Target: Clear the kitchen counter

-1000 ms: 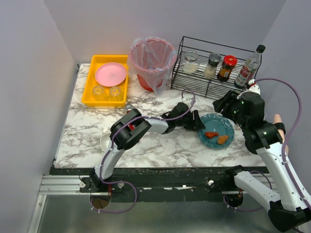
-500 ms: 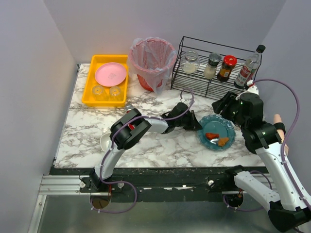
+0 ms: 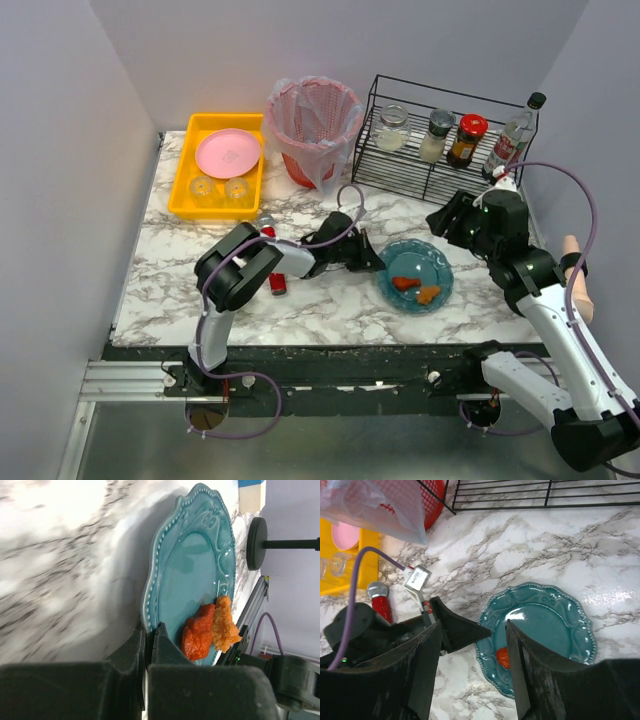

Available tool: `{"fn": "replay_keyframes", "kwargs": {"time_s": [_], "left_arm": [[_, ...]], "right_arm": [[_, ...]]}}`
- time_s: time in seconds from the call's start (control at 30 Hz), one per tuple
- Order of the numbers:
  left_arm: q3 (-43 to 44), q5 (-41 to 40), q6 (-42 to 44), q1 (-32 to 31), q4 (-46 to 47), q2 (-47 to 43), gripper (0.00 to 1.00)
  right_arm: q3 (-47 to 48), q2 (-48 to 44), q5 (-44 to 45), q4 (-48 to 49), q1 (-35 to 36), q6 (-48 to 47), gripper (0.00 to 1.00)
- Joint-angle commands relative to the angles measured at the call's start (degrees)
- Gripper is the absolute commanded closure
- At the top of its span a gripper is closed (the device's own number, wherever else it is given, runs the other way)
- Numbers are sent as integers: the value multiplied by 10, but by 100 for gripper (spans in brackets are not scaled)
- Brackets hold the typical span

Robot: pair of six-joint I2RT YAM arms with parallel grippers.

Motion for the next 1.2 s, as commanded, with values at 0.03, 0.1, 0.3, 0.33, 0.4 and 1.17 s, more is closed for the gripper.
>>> {"fn": "replay_keyframes", "kwargs": {"time_s": [0.03, 0.1, 0.3, 0.33, 0.4, 1.17], "left_arm": [[-86, 7, 76, 53, -42, -70, 100], [-110, 16, 84, 69, -45, -96, 100], [-163, 44, 109, 110, -66, -169, 100], [-170, 47, 111, 115, -68, -179, 100], [-182, 56, 112, 128, -65, -195, 100], [-193, 152, 32, 178, 12, -262, 100]], "right_arm": [[-15, 29, -50, 36, -5, -22, 37], [-20, 41, -63, 44, -8, -26, 37], [-33, 87, -120, 66, -18, -45, 28], [-37, 96, -126, 71, -20, -48, 26], [-51, 111, -141, 85, -28, -49, 25], [-212, 215, -322, 305, -105, -16, 20]]}}
